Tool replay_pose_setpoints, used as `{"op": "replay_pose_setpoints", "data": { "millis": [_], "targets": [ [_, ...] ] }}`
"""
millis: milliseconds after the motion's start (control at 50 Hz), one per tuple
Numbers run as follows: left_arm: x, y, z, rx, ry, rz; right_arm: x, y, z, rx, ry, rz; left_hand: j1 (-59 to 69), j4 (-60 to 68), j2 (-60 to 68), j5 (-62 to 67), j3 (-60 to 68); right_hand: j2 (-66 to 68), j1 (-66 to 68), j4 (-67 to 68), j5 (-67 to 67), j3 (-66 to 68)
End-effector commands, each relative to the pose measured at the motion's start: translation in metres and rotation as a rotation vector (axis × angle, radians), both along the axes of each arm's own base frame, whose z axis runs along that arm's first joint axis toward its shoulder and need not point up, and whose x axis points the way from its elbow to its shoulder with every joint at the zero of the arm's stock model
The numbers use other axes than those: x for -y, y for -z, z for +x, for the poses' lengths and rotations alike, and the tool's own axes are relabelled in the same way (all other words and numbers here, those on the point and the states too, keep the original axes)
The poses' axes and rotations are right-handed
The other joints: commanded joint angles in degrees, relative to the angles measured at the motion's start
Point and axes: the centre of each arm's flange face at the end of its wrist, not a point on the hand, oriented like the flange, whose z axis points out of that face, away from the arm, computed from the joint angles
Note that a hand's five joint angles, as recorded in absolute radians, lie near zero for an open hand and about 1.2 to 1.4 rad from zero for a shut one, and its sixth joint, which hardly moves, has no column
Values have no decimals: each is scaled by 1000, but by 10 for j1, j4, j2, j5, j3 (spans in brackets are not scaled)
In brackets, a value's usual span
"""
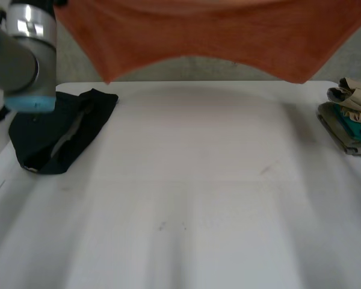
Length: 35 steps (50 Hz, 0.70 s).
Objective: Fold the laundry.
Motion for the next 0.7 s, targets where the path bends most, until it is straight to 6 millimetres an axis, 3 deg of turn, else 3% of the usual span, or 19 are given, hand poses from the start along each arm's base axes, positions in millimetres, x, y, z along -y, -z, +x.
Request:
{"op": "replay_pose_setpoints", "data": {
  "millis": [20, 60, 80, 140, 220, 260, 300, 340, 440, 500, 520, 560, 620, 700],
  "targets": [
    [-23, 92, 13, 79, -3, 300, -5, 79, 6, -82, -72, 244, 171, 111, 114, 125, 116, 123, 229, 117, 131, 121],
    [-29, 113, 14, 96, 0, 364, -11, 109, 7, -108, -102, 329, 171, 111, 114, 125, 116, 123, 229, 117, 131, 121],
    [-36, 133, 16, 114, 3, 426, -13, 121, 7, -117, -110, 364, 171, 111, 114, 125, 116, 123, 229, 117, 131, 121],
    [-50, 160, 16, 147, 12, 512, -25, 163, 6, -146, -125, 497, 171, 111, 114, 125, 116, 123, 229, 117, 131, 121],
    [-77, 199, 18, 207, 41, 649, -45, 195, 2, -161, -126, 669, 171, 111, 114, 125, 116, 123, 229, 117, 131, 121],
    [-94, 210, 19, 242, 68, 725, -59, 206, -1, -170, -128, 788, 171, 111, 114, 125, 116, 123, 229, 117, 131, 121],
    [-106, 208, 22, 260, 74, 764, -74, 215, -7, -199, -122, 917, 171, 111, 114, 125, 116, 123, 229, 117, 131, 121],
    [-122, 201, 32, 288, 59, 822, -85, 215, -16, -222, -109, 1001, 171, 111, 114, 125, 116, 123, 229, 117, 131, 121],
    [-162, 188, 55, 391, 15, 986, -140, 197, -53, -380, -43, 1272, 171, 111, 114, 125, 116, 123, 229, 117, 131, 121],
    [-196, 183, 73, 511, -14, 1134, -171, 189, -71, -493, -24, 1425, 171, 111, 114, 125, 116, 123, 229, 117, 131, 121],
    [-216, 183, 78, 592, -5, 1207, -177, 186, -74, -510, -32, 1459, 171, 111, 114, 125, 116, 123, 229, 117, 131, 121],
    [-233, 183, 82, 659, 12, 1266, -188, 182, -80, -538, -46, 1511, 171, 111, 114, 125, 116, 123, 229, 117, 131, 121],
    [-241, 179, 82, 714, 29, 1247, -193, 176, -86, -537, -59, 1534, 171, 111, 114, 125, 116, 123, 229, 117, 131, 121],
    [-225, 175, 76, 688, 11, 1136, -187, 175, -85, -513, -87, 1489, 171, 111, 114, 125, 116, 123, 229, 117, 131, 121]
  ]
}}
